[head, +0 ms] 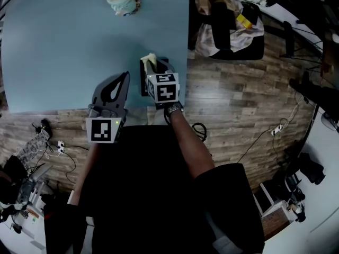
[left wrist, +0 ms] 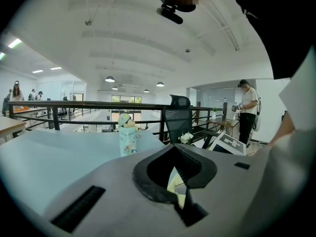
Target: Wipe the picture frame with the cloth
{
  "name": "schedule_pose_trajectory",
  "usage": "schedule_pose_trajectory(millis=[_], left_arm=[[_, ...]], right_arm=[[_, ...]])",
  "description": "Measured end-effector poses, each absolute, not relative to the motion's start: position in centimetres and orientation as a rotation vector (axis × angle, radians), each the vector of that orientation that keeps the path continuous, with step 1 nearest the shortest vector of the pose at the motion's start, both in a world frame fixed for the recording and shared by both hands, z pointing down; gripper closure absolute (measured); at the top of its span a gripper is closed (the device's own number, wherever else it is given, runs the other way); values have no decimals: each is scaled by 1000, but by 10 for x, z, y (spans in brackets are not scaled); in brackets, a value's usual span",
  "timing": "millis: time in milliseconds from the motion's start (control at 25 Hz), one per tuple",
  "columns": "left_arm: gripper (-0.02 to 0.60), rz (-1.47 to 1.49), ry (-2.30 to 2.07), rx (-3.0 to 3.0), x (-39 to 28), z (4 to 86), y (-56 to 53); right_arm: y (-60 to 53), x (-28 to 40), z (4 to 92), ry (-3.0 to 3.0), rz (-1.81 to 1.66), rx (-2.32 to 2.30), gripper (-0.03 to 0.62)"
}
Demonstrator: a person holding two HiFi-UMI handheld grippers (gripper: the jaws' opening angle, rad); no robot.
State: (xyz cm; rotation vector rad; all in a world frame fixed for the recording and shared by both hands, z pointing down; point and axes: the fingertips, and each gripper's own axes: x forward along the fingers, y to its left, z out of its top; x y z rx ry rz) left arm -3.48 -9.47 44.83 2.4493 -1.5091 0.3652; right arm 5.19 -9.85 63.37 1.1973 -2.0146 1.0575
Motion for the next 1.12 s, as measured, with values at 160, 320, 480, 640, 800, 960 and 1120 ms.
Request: schedule_pose_trajectory(millis=[160,320,480,640,800,960,1120], left_arm=[[584,363,-1495,2464,-30,448,-95],[584,351,-1485,2470,-25,446,-94],[584,355,-1479,2472,-22,446,-94],[584,354,-1474,2477,-19,446,-93],[584,353,-1471,2484,-16,444,-92],[584,346,-1462,2489,-11,442,-91],[584,347,-1459,2491,-9,444,-91]], right_arm=[[-99,58,634,-2008,1060,1214,536],[-98,64,633,-1998,1062,1230,536],[-99,72,633,-1988,1068,1248,536],[-98,81,633,-1973,1072,1272,536],[-97,88,631,-1965,1081,1287,536],[-95,93,630,-1961,1085,1296,536],[-96,98,631,-1952,1090,1312,536]])
